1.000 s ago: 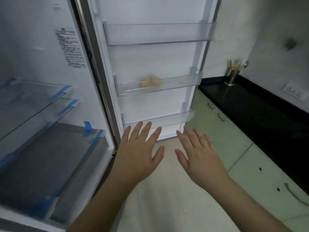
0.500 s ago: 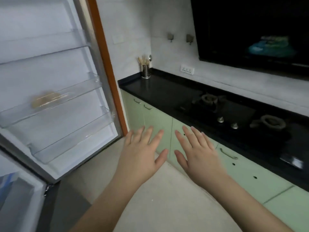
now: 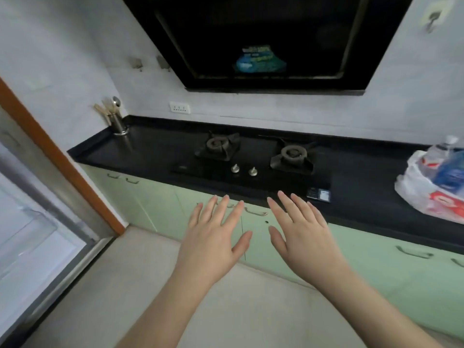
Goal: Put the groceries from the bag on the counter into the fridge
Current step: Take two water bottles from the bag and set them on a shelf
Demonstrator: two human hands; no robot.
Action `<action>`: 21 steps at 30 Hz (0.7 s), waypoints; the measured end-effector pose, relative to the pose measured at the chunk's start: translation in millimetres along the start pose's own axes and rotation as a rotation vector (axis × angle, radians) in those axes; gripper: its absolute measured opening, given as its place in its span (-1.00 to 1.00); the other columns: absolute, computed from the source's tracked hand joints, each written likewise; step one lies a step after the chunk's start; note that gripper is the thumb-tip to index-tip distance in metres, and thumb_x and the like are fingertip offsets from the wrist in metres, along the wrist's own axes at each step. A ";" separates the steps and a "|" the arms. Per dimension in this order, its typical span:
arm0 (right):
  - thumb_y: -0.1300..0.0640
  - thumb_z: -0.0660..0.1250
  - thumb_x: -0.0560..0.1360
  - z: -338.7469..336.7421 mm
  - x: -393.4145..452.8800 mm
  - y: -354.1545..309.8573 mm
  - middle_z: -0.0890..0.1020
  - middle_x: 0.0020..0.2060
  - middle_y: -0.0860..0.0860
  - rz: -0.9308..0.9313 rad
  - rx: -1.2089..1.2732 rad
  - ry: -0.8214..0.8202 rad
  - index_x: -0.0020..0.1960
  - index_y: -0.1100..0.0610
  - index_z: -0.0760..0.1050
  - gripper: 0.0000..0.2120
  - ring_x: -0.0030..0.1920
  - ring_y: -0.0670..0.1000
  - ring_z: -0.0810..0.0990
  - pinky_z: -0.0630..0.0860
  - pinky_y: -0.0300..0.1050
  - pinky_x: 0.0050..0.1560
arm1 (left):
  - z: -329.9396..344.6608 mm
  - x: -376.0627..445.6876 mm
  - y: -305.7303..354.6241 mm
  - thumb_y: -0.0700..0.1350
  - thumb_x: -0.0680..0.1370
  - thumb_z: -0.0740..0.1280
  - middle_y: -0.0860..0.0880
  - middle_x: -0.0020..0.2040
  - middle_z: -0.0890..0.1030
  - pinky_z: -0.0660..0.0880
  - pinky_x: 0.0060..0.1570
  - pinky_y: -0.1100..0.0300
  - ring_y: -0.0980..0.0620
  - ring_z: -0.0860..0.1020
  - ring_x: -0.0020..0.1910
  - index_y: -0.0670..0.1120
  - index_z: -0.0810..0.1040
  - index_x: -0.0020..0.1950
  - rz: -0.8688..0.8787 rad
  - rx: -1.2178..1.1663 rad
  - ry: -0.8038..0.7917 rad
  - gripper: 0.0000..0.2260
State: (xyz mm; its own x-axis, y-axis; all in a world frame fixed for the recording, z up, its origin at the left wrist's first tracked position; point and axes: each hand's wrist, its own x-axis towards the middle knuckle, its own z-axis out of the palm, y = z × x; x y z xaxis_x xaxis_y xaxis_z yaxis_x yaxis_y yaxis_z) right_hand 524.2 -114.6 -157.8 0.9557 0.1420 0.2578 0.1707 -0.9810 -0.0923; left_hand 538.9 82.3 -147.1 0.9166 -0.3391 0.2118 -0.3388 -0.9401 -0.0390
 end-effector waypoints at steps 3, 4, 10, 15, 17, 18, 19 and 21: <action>-0.14 -0.03 0.56 0.7 -1.7 25.6 0.37 0.45 0.08 0.077 -0.003 0.011 0.50 0.05 0.27 -0.44 0.45 0.13 0.33 0.21 0.07 0.42 | 13.9 26.3 16.8 0.29 0.59 -0.03 -0.07 0.49 0.38 0.15 0.46 -0.07 -0.08 0.28 0.51 0.07 0.30 0.52 0.082 -0.023 0.002 -0.43; -0.14 -0.03 0.57 1.1 -1.0 33.5 0.36 0.46 0.07 0.104 -0.013 0.009 0.50 0.05 0.26 -0.44 0.45 0.12 0.32 0.20 0.06 0.43 | 18.4 36.9 21.3 0.29 0.59 -0.03 -0.07 0.49 0.39 0.16 0.47 -0.08 -0.07 0.28 0.50 0.06 0.30 0.52 0.107 -0.031 0.002 -0.43; -0.13 -0.02 0.56 7.2 6.1 78.3 0.37 0.45 0.07 0.283 -0.067 0.015 0.51 0.06 0.25 -0.43 0.45 0.13 0.31 0.23 0.09 0.43 | 40.5 103.1 52.4 0.27 0.59 -0.01 -0.07 0.49 0.38 0.18 0.47 -0.09 -0.08 0.28 0.50 0.05 0.30 0.53 0.276 -0.107 0.021 -0.43; -0.12 0.03 0.55 12.0 14.5 103.4 0.38 0.44 0.09 0.420 -0.097 0.061 0.50 0.08 0.27 -0.43 0.45 0.14 0.31 0.19 0.07 0.45 | 54.3 151.0 79.4 0.27 0.58 -0.02 -0.07 0.52 0.33 0.20 0.47 -0.09 -0.10 0.28 0.50 0.06 0.20 0.56 0.395 -0.177 0.026 -0.42; -0.13 0.02 0.56 13.7 13.8 115.6 0.38 0.45 0.08 0.485 -0.111 0.070 0.50 0.08 0.27 -0.43 0.46 0.14 0.29 0.20 0.08 0.44 | 59.8 166.7 91.5 0.27 0.59 -0.02 -0.07 0.53 0.32 0.21 0.47 -0.09 -0.11 0.28 0.50 0.05 0.19 0.57 0.453 -0.191 0.024 -0.41; -0.13 0.02 0.56 14.0 12.5 121.7 0.38 0.45 0.08 0.519 -0.118 0.074 0.50 0.08 0.27 -0.44 0.46 0.14 0.29 0.23 0.10 0.44 | 61.7 173.8 98.2 0.27 0.59 -0.01 -0.08 0.52 0.33 0.22 0.46 -0.10 -0.12 0.29 0.50 0.05 0.21 0.56 0.483 -0.193 0.028 -0.41; -0.12 0.03 0.56 14.3 10.7 128.1 0.38 0.44 0.09 0.553 -0.123 0.079 0.49 0.08 0.27 -0.44 0.46 0.15 0.30 0.25 0.11 0.43 | 63.6 180.2 105.7 0.26 0.59 0.00 -0.09 0.51 0.35 0.23 0.45 -0.10 -0.12 0.31 0.49 0.04 0.23 0.55 0.512 -0.193 0.032 -0.42; -0.11 0.03 0.55 15.5 4.0 141.7 0.39 0.43 0.09 0.614 -0.131 0.089 0.49 0.09 0.29 -0.45 0.45 0.15 0.31 0.27 0.12 0.42 | 67.5 190.7 123.0 0.25 0.59 0.02 -0.10 0.49 0.38 0.25 0.43 -0.11 -0.14 0.33 0.47 0.03 0.28 0.54 0.572 -0.198 0.031 -0.43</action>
State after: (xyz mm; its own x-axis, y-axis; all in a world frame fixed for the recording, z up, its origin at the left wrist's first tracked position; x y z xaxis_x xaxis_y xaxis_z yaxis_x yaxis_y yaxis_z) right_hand 555.9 -250.9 -184.8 0.8455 -0.4577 0.2751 -0.4383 -0.8891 -0.1319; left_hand 686.3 -100.4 -177.4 0.5717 -0.7847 0.2397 -0.8118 -0.5833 0.0264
